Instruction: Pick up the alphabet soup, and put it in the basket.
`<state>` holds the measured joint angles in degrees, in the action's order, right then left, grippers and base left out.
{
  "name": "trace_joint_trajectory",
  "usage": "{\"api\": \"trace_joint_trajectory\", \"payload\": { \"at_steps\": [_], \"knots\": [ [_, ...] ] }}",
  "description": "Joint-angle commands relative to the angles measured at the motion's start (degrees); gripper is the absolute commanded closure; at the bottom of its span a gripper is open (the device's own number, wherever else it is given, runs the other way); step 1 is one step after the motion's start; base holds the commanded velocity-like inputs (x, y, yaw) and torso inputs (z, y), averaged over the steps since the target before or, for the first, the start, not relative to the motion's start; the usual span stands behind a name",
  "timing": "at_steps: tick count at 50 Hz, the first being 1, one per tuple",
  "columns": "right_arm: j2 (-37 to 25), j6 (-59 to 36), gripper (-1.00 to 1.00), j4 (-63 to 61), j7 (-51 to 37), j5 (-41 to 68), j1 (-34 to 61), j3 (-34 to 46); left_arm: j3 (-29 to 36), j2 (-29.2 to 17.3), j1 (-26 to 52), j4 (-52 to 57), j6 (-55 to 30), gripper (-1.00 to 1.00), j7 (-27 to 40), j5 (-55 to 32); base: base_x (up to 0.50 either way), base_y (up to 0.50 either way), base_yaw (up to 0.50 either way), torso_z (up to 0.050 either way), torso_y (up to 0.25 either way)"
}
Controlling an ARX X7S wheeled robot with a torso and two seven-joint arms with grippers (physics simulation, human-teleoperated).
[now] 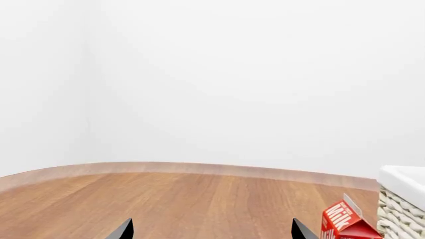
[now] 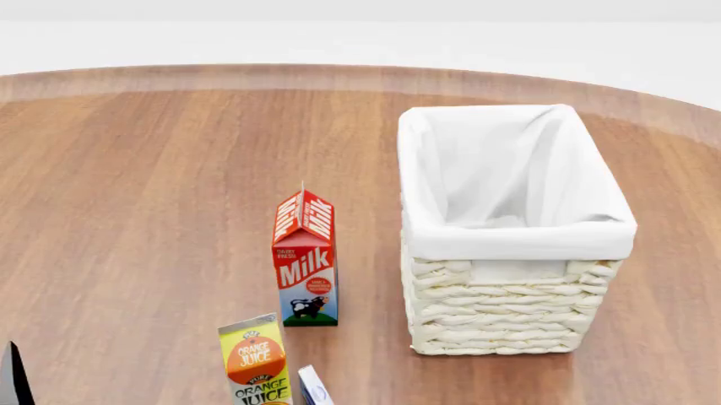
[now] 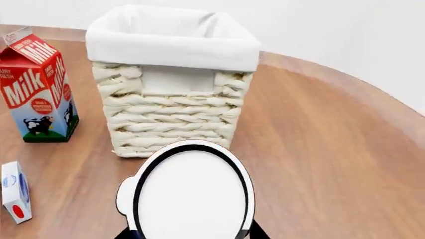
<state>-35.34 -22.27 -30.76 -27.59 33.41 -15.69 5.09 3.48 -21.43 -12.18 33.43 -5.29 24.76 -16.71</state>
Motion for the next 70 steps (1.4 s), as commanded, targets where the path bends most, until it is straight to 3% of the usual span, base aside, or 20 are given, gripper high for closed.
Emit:
{"api": "trace_joint_trajectory", "payload": {
  "at_steps": [1,20,46,62,70],
  "knots": [
    [-0.08,1.16,1.0,-7.79,-2.53,-6.59,-0.98,-4.08,-2.41,1.34,0.05,0.42,-0.96,-1.0,-1.12,-0.69,0.0,0.0,0.0,0.0,0.0],
    [-2.1,-0.84,1.0,-14.42,-7.06,-11.23,0.53,-5.19,-2.34,1.09,-0.13,0.77,-0.76,-1.0,-0.74,-0.87,0.0,0.0,0.0,0.0,0.001],
    [-5.23,-5.47,1.0,-23.54,-7.49,-1.97,8.75,-9.82,-1.99,0.83,-0.53,0.64,-0.13,-1.0,-0.53,-1.13,0.0,0.0,0.0,0.0,0.0],
    [-5.98,-16.03,1.0,-23.27,-11.61,4.33,24.01,-5.99,-1.64,0.64,0.2,0.47,-0.63,-1.0,-0.26,-1.46,0.0,0.0,0.0,0.0,0.001],
    [-5.04,-25.15,1.0,-19.13,-13.0,10.97,38.16,-2.94,-1.47,0.55,0.31,0.5,-0.73,-1.0,-0.15,-1.51,0.0,0.0,0.0,0.0,0.001]
  ]
}}
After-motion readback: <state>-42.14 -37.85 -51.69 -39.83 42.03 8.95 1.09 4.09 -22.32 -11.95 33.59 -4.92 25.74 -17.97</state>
